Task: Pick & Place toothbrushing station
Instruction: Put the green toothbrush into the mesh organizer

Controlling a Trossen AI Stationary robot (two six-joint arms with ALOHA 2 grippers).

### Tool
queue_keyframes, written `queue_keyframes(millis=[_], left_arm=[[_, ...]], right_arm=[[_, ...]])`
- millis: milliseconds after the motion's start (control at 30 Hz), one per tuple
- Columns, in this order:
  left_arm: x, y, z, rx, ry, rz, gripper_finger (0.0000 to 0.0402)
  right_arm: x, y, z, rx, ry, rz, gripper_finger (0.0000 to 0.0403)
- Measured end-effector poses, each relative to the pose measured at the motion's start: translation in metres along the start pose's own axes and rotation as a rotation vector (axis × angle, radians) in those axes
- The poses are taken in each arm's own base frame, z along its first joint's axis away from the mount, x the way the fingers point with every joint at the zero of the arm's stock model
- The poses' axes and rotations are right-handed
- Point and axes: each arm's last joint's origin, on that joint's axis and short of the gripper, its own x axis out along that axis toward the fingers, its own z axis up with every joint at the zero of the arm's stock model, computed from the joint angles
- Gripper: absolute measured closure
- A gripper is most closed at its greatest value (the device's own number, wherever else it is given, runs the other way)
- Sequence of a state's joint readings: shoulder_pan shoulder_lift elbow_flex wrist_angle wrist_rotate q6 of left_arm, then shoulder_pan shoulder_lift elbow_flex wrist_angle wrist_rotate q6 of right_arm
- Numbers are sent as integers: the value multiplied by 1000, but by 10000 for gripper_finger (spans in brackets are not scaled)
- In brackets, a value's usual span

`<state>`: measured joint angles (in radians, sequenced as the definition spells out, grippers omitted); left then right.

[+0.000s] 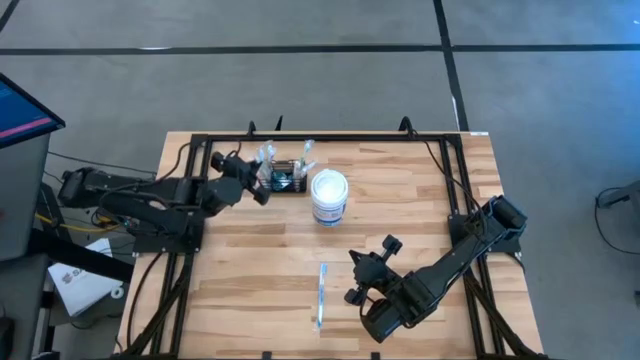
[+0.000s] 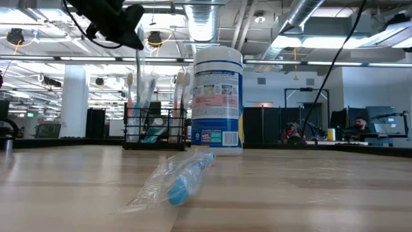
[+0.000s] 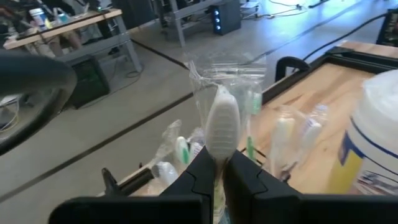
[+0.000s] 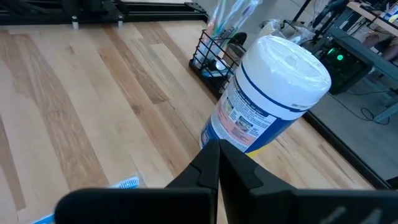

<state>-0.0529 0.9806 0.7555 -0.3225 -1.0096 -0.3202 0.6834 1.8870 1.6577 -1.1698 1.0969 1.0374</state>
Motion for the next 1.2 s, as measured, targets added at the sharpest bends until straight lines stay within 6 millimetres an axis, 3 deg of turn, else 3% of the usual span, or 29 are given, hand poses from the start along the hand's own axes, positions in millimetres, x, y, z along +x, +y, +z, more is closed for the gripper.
queue_keyframes(millis=[367, 700, 1200], left_arm=[[5, 4, 0, -41, 5, 30, 395], [18, 6, -39, -63, 51, 62, 395], [36, 11, -63, -123, 85, 18, 395]], right_arm=[[2, -1, 1, 2, 2, -4, 403], [2, -1, 1, 3, 1, -5, 403], [8, -3, 4, 12, 7, -22, 403]])
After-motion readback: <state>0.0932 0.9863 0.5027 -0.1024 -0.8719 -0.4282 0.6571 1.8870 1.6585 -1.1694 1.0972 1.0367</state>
